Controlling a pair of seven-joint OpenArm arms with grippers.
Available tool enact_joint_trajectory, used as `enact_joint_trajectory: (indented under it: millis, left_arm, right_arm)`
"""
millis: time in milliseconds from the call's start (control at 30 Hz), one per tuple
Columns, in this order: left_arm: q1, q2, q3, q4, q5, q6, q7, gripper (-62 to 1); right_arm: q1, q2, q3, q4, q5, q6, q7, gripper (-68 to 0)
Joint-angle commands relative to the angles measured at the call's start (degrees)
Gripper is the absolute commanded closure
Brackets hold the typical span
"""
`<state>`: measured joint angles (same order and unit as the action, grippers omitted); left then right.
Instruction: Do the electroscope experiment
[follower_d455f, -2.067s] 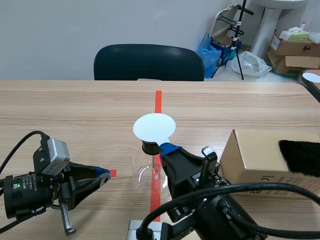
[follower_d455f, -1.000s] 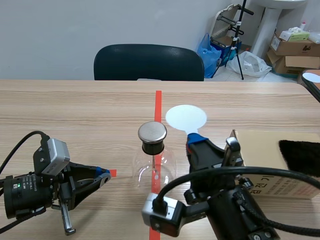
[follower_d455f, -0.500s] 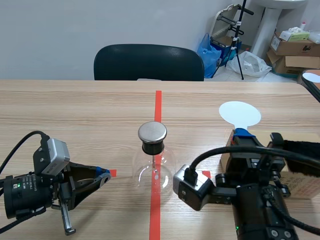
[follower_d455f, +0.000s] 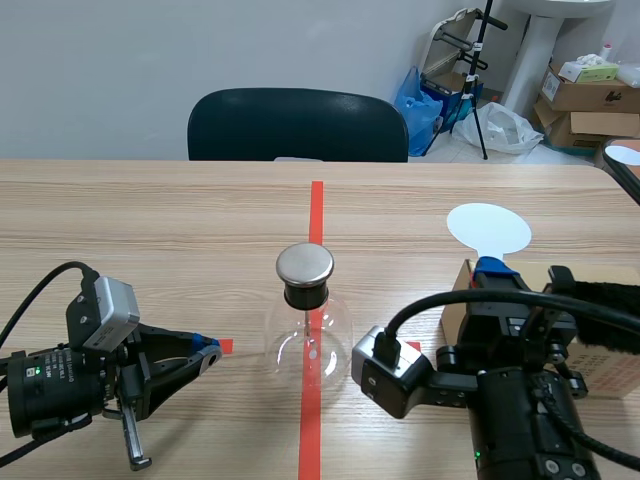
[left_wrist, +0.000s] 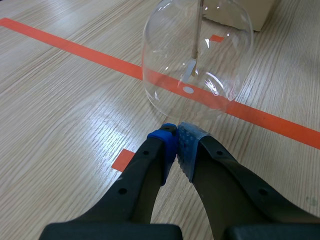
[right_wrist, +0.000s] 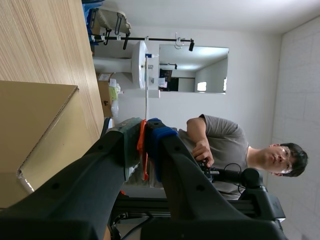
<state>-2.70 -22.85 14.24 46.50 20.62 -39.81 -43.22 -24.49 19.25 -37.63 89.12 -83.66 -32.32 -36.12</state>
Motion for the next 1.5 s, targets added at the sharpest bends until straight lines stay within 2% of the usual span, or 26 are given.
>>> enact_joint_trajectory:
  millis: [0,1467]
  left_arm:
    - [-0.15,0.13,0.0,1.11,-0.68,-0.07,-0.92,-3.0]
    - [-0.15,0.13,0.0,1.11,-0.66,-0.07,-0.72,-2.9]
  right_arm:
    - [0.37,0.44,0.11,1.05,-0.04,-0.63,-0.42,-1.0]
    - [0.37,0.44,0.11,1.05,-0.04,-0.63,0.46,-1.0]
